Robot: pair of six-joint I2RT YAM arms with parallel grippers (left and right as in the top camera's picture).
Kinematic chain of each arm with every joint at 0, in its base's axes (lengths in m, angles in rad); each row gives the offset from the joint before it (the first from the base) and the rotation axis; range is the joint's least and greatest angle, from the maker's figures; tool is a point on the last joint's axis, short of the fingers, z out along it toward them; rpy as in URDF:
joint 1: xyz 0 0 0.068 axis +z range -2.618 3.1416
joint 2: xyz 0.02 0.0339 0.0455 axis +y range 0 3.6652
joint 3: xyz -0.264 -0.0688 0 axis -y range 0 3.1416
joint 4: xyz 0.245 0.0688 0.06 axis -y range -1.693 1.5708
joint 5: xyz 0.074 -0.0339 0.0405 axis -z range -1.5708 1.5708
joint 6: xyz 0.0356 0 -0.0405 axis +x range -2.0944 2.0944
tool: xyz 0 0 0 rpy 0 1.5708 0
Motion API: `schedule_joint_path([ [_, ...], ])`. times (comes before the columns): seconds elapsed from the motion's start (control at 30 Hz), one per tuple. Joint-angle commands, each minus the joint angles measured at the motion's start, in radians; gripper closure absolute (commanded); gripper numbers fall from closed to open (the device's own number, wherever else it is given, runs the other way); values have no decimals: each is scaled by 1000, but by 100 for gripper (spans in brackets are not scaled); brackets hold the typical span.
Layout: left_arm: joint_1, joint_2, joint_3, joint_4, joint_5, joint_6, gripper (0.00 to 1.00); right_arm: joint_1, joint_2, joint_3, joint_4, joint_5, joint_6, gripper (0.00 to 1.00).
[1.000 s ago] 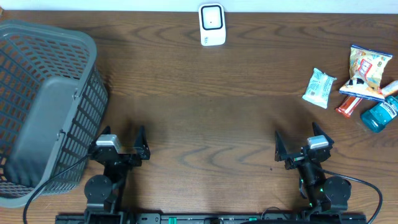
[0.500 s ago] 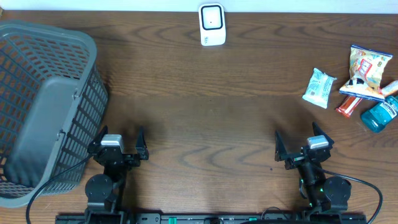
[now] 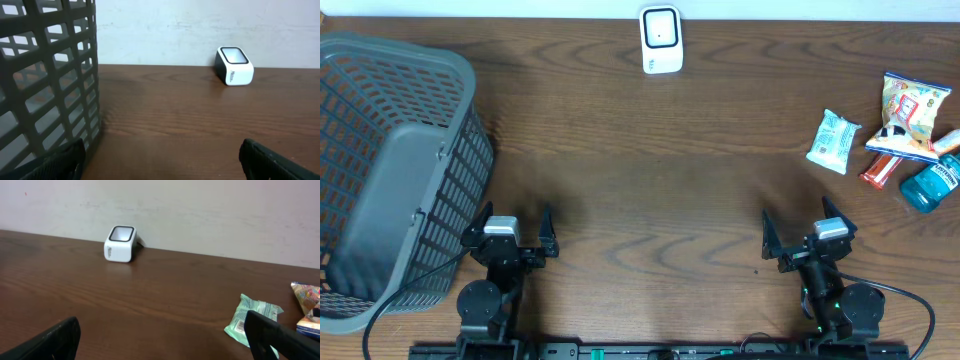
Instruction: Scan the item barcode
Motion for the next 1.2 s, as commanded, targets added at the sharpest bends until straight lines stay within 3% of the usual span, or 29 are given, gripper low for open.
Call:
schedule_joint_path([
  [0.0,0,-4,-13,-40,-2,11,2,5,-6,-3,-2,3,-1,1],
  [1.17,59,-2,-13,-40,-2,12,2,5,-6,-3,-2,3,-2,1],
])
